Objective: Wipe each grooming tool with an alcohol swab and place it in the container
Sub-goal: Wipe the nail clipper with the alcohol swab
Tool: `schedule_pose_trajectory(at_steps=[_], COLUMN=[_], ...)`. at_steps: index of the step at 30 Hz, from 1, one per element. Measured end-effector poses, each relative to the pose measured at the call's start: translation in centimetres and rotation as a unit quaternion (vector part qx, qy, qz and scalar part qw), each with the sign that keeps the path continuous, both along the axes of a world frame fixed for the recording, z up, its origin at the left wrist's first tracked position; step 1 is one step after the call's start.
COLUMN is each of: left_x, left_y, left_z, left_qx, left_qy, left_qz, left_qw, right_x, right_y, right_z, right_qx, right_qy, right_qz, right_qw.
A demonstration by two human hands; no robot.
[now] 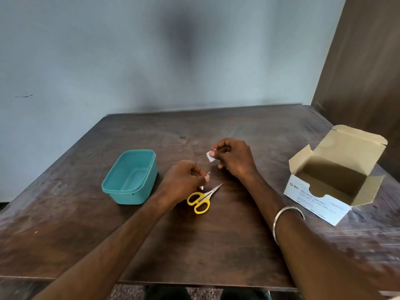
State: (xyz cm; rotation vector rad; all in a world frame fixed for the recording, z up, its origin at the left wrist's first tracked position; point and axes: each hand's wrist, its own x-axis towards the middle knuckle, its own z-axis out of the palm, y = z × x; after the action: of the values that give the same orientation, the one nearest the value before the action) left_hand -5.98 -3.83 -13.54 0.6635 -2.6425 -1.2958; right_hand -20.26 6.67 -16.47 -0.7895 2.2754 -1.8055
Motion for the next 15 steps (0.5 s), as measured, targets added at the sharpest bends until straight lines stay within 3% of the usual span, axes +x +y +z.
schedule_pose_trajectory(at_steps=[5, 8, 15], left_x=[-0.8, -1.4, -3.4], left_y=[-0.6, -0.8, -1.3], left_z=[-0.2, -0.2, -0.4], left_qx=[0.114, 0.208, 0.351], left_qy=[0.081, 0.129, 0.158], left_qz=[0.056, 0.092, 0.117], left_qw=[0.989, 0.965, 0.916], right_x=[0.3, 0.4, 0.0], right_y=[0.1, 0.2, 0.1], right_z=[0.4, 0.6, 0.2], right_qx=[-0.046, -0.077, -0.088], right_qy=[-0.028, -0.056, -0.083], right_qz=[0.016, 0.023, 0.058], right_qw=[0.998, 0.995, 0.991])
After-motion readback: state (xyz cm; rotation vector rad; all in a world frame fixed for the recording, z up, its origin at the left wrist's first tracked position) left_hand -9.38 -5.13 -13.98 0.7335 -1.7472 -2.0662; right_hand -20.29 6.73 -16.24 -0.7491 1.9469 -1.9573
